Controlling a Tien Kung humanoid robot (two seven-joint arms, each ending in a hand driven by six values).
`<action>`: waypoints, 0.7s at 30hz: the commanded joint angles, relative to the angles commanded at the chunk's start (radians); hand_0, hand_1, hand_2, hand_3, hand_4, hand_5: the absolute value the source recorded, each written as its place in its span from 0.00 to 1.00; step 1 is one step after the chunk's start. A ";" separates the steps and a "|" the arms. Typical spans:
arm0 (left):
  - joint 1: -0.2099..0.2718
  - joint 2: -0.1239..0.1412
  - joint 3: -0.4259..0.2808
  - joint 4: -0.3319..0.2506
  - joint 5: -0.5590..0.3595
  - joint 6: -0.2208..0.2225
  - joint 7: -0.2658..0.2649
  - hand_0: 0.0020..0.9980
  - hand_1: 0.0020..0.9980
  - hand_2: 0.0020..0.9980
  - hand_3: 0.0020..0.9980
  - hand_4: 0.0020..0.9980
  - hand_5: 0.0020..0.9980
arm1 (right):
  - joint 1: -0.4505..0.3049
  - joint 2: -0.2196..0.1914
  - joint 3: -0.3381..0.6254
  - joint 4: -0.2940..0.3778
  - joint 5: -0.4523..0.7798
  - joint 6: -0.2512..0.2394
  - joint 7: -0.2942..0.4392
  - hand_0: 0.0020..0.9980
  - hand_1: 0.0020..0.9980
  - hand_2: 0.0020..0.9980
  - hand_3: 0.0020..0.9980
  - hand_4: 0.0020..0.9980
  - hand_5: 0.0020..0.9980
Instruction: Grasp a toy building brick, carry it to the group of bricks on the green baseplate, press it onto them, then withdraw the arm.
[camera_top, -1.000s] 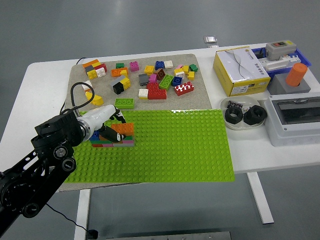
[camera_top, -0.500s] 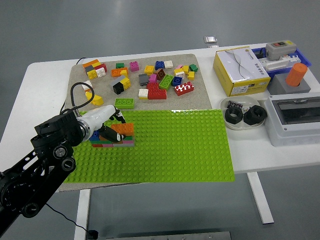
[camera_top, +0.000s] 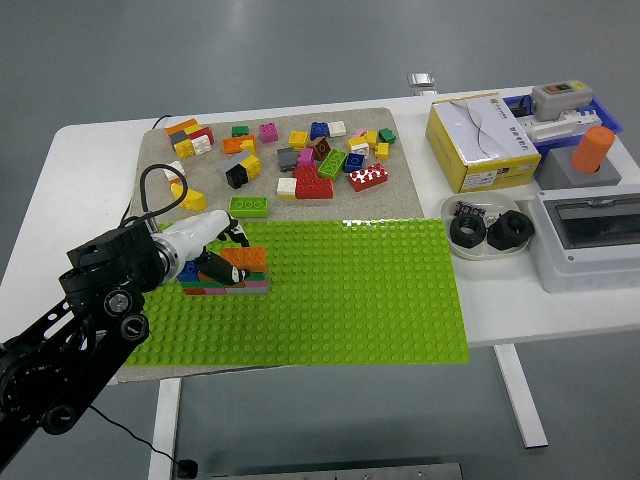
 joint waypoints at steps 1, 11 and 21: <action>0.000 0.000 0.000 0.000 0.000 0.000 0.000 0.85 0.83 0.80 0.54 0.70 0.17 | 0.000 0.000 0.000 0.000 0.000 0.000 0.000 0.72 0.67 0.70 0.90 0.74 1.00; 0.002 0.001 -0.002 0.000 0.000 -0.009 0.000 0.86 0.85 0.81 0.56 0.71 0.17 | -0.002 0.000 0.001 0.000 0.000 0.000 0.000 0.72 0.67 0.70 0.90 0.74 1.00; 0.000 0.005 -0.010 0.001 0.005 -0.037 0.000 0.87 0.85 0.82 0.59 0.73 0.15 | -0.003 0.001 0.004 0.000 -0.001 0.000 0.000 0.72 0.67 0.70 0.90 0.74 1.00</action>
